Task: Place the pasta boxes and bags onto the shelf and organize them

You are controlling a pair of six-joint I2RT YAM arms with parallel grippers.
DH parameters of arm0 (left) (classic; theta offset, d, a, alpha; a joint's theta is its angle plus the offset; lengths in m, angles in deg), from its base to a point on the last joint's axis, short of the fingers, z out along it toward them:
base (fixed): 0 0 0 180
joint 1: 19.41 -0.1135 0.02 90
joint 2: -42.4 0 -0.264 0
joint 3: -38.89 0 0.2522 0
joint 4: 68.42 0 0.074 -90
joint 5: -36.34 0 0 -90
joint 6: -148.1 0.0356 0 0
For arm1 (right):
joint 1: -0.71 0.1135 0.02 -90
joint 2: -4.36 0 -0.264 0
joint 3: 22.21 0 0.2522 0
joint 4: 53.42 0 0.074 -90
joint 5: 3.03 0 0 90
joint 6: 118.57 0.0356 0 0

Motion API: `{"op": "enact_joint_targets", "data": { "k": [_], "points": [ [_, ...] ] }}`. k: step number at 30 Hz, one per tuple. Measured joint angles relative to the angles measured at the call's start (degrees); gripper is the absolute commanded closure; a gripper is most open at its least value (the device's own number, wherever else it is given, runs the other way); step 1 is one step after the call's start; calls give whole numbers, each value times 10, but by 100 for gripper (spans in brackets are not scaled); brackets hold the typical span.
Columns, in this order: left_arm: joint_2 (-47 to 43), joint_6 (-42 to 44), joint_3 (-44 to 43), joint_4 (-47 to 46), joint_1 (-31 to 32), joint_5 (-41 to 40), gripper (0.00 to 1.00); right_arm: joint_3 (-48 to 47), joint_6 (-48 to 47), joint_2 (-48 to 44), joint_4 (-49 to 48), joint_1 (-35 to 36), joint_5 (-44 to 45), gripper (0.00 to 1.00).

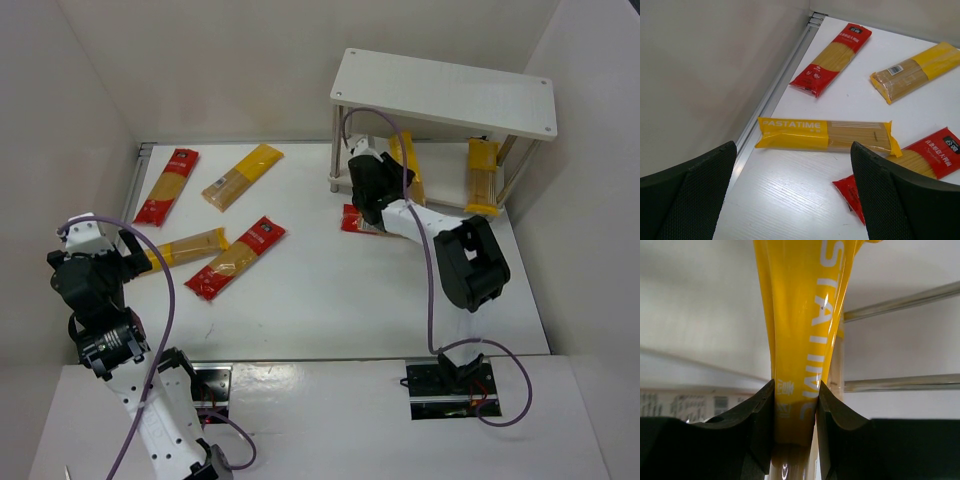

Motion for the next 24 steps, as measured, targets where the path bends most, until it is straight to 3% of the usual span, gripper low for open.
{"op": "enact_joint_targets", "data": {
  "k": [12,24],
  "points": [
    [0,0,1,0,0,1,0,15,-135,72,-171,-66,24,100],
    [0,0,1,1,0,1,0,-5,-217,134,-257,-111,37,100]
  ]
}}
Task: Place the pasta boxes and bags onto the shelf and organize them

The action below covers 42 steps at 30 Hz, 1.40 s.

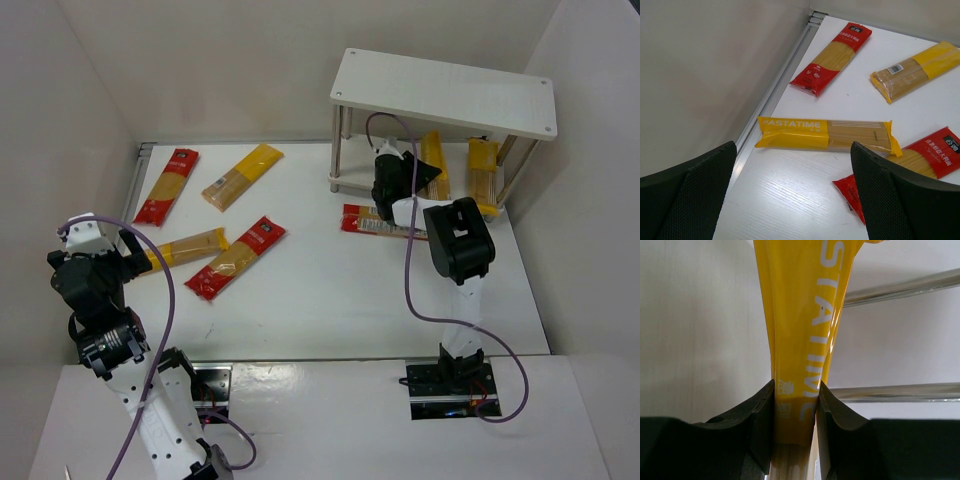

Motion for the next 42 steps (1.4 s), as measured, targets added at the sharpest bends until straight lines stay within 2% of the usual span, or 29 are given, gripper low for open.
{"op": "enact_joint_targets", "data": {
  "k": [6,19,31,42],
  "points": [
    [0,0,0,0,0,2,0,-43,-9,47,-2,-16,2,100],
    [0,0,0,1,0,5,0,-130,20,84,22,-37,10,100],
    [0,1,0,2,0,5,0,-164,29,119,52,-95,17,100],
    [0,1,0,3,0,5,0,-224,29,147,59,-101,17,100]
  ]
}}
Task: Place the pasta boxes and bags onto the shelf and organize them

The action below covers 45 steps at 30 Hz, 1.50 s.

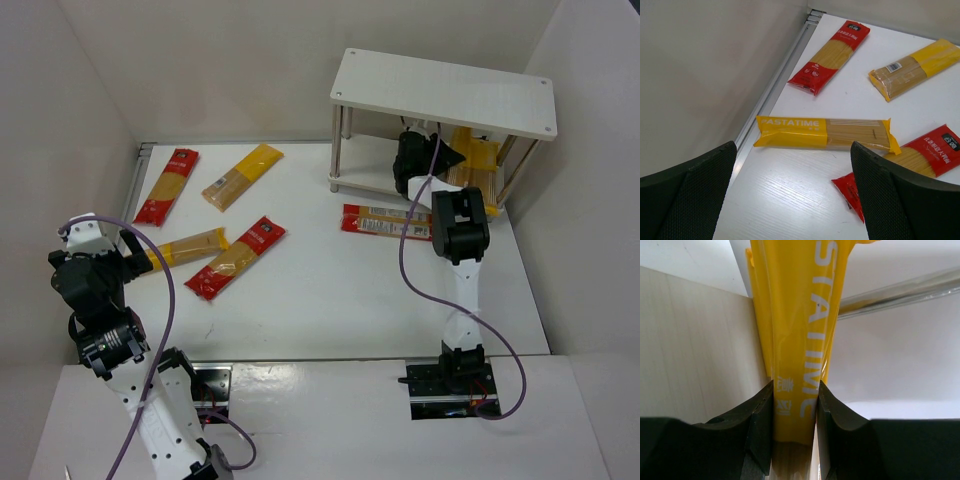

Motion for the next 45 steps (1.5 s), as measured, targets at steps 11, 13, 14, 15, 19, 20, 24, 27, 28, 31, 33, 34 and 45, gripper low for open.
{"op": "enact_joint_targets", "data": {
  "k": [11,13,14,15,19,20,24,27,28,31,33,34,45],
  "points": [
    [0,0,0,0,0,0,0,-82,-18,55,29,-3,2,99],
    [0,0,0,0,-1,1,0,-88,-20,61,34,-4,3,99],
    [0,0,0,0,-2,1,0,-92,-21,64,36,-5,5,99],
    [0,0,0,0,-3,1,0,-95,-22,66,39,-6,5,98],
    [0,0,0,0,-5,1,0,-108,-23,76,50,-11,8,86],
    [0,0,0,0,-5,1,0,-109,-23,76,53,-12,8,84],
    [0,0,0,0,-5,1,0,-113,-22,77,59,-17,9,74],
    [0,0,0,0,-5,1,0,-116,-22,80,59,-21,9,71],
    [0,0,0,0,-5,1,0,-117,-23,82,59,-22,9,70],
    [0,0,0,0,-5,1,0,-120,-29,86,61,-23,6,60],
    [0,0,0,0,-5,1,0,-121,-32,86,61,-23,5,54],
    [0,0,0,0,-5,1,0,-121,-34,87,61,-23,3,47],
    [0,0,0,0,-5,1,0,-125,-61,80,37,-28,-25,16]
  ]
}}
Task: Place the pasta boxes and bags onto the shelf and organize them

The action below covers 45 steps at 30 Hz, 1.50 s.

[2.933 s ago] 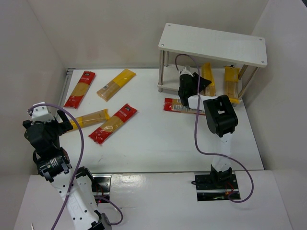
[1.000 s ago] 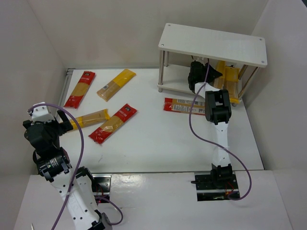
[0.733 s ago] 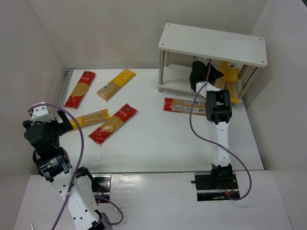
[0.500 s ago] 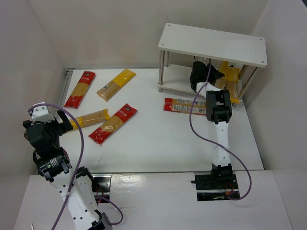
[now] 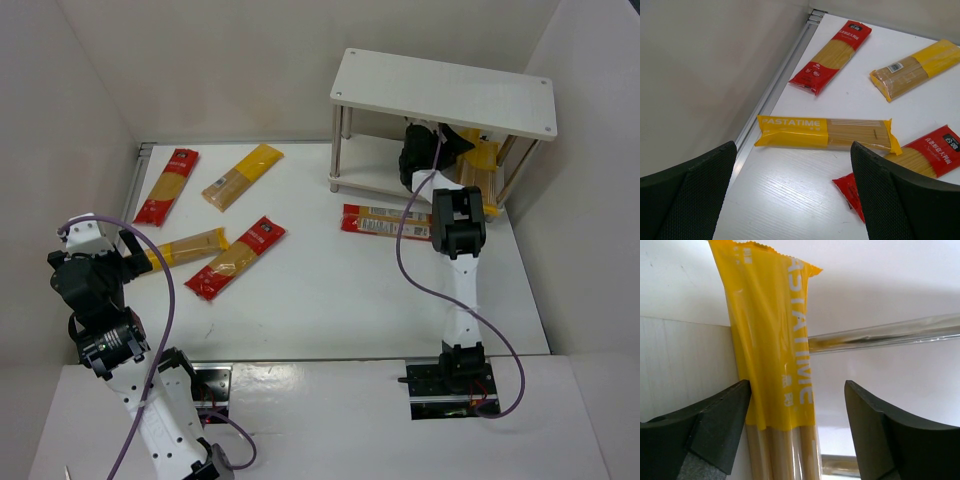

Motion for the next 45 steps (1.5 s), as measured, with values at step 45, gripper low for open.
{"op": "enact_joint_targets", "data": {
  "k": [45],
  "points": [
    [-21,19,0,9,0,61,0,499,481,-638,582,368,-311,0]
  ]
}}
